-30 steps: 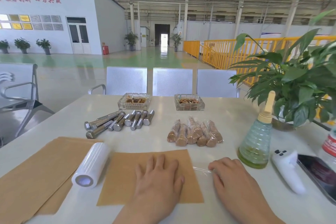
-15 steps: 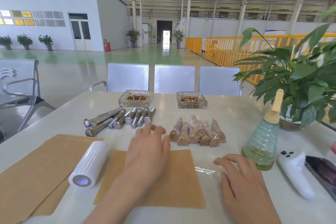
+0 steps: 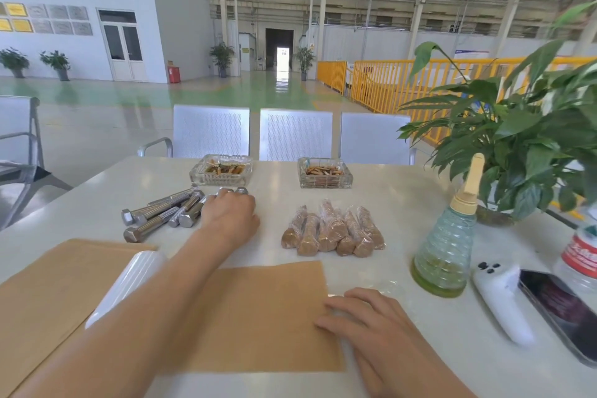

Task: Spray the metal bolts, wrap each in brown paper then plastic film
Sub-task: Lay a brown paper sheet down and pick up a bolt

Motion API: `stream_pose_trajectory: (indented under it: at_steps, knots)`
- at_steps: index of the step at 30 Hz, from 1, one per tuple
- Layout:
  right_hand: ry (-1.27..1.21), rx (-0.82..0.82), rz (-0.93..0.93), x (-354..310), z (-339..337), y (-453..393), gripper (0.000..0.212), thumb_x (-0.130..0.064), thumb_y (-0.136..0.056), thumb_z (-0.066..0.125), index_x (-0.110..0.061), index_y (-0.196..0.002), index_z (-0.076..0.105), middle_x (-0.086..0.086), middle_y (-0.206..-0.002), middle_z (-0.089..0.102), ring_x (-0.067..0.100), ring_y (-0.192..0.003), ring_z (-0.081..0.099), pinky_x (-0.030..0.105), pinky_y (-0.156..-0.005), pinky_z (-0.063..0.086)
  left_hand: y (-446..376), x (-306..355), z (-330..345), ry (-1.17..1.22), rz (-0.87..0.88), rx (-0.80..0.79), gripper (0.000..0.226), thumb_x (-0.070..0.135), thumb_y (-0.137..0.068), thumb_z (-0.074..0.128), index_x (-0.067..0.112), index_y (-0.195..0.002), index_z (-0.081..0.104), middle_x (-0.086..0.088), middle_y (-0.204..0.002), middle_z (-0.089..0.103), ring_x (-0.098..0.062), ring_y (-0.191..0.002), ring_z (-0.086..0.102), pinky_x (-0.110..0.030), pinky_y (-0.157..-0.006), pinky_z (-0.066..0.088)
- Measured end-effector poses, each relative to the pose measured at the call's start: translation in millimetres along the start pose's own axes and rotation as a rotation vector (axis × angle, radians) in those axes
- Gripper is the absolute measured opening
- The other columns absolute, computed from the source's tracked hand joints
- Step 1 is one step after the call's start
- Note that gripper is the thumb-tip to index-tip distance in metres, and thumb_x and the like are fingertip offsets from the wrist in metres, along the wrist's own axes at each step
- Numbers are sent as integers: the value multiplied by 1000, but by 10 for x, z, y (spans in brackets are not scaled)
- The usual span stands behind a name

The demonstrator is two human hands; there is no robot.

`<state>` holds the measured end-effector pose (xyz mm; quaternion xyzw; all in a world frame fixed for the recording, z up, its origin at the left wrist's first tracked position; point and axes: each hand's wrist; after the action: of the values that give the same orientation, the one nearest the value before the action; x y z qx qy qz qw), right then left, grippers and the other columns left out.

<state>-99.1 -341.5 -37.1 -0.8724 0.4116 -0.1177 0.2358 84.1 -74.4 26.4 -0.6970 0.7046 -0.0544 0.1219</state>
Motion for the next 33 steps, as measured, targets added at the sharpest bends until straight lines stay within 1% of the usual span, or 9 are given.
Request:
stream_pose_trajectory:
  at_steps: [2, 4, 8, 12, 15, 20, 27, 30, 33]
  knots:
    - [-25, -35, 29, -24, -14, -12, 52, -26, -77, 45, -47, -123, 55, -18, -125, 67, 14, -106, 69, 34, -86, 58, 34, 36, 21, 75, -95, -35, 35, 30, -99, 48, 19, -131, 54, -9, -129, 61, -32, -122, 56, -41, -93, 47]
    - [-62, -73, 38, -15, -7, -3, 57, -20, -71, 54, -46, -120, 62, -18, -125, 67, 14, -106, 68, 33, -86, 58, 67, 62, 59, 104, -156, -120, 36, 22, -100, 48, 18, -136, 53, -9, -133, 59, -33, -125, 55, -40, -94, 48]
    - [-89, -108, 44, -6, -14, -7, 64, -12, -57, 69, -43, -113, 74, -17, -122, 69, 13, -103, 69, 33, -84, 59, 139, 17, 57, 76, -98, -199, 37, 13, -100, 45, 16, -134, 58, -13, -136, 58, -36, -129, 51, -38, -98, 47]
    - [-100, -124, 34, -9, -36, -5, 60, -14, -61, 71, -42, -114, 73, -17, -123, 69, 15, -107, 68, 34, -85, 59, 376, -111, -106, 171, -34, -83, 28, 6, -95, 49, 8, -120, 60, -16, -120, 63, -37, -116, 57, -39, -91, 47]
    - [-101, -102, 47, -31, -24, -1, 58, -14, -66, 70, -42, -116, 71, -18, -125, 67, 15, -110, 66, 33, -86, 57, 763, -201, -174, 415, 195, 85, 13, 12, -100, 52, 13, -101, 65, -7, -95, 63, -30, -93, 60, -40, -80, 47]
    - [-109, -89, 62, -52, -33, 9, 54, -13, -75, 65, -42, -120, 67, -19, -128, 64, 15, -115, 62, 32, -91, 53, 1429, -254, -73, 565, 544, -12, 38, 18, -99, 52, 44, -127, 59, 21, -108, 53, 3, -106, 50, -18, -93, 41]
    - [-177, -224, 132, -17, -3, -21, 54, -26, -94, 37, -51, -140, 50, -32, -150, 37, 1, -140, 25, 23, -115, 22, 1509, -197, 82, 645, 517, -7, 32, 25, -101, 59, 43, -127, 63, 24, -115, 56, 3, -110, 49, -24, -100, 40]
    - [-279, -26, 236, -31, -144, -41, 44, -26, -98, 44, -46, -135, 57, -32, -143, 43, -5, -138, 31, 23, -115, 26, 1569, -204, 136, 766, 422, 30, 33, 22, -94, 70, 41, -119, 65, 25, -111, 58, 2, -108, 55, -20, -98, 43]
    - [-309, 499, 549, 118, -411, -56, 42, -17, -97, 58, -45, -128, 58, -31, -127, 51, 2, -124, 49, 27, -101, 39, 1611, -259, 170, 843, 341, 99, 32, 17, -86, 79, 43, -102, 69, 23, -103, 62, 0, -92, 60, -12, -81, 43]
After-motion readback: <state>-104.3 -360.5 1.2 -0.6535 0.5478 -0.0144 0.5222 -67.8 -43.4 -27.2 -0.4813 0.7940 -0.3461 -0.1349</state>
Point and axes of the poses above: each hand's wrist, its own y-axis away from the middle knuckle, its own z-axis out of the palm, x = y × z
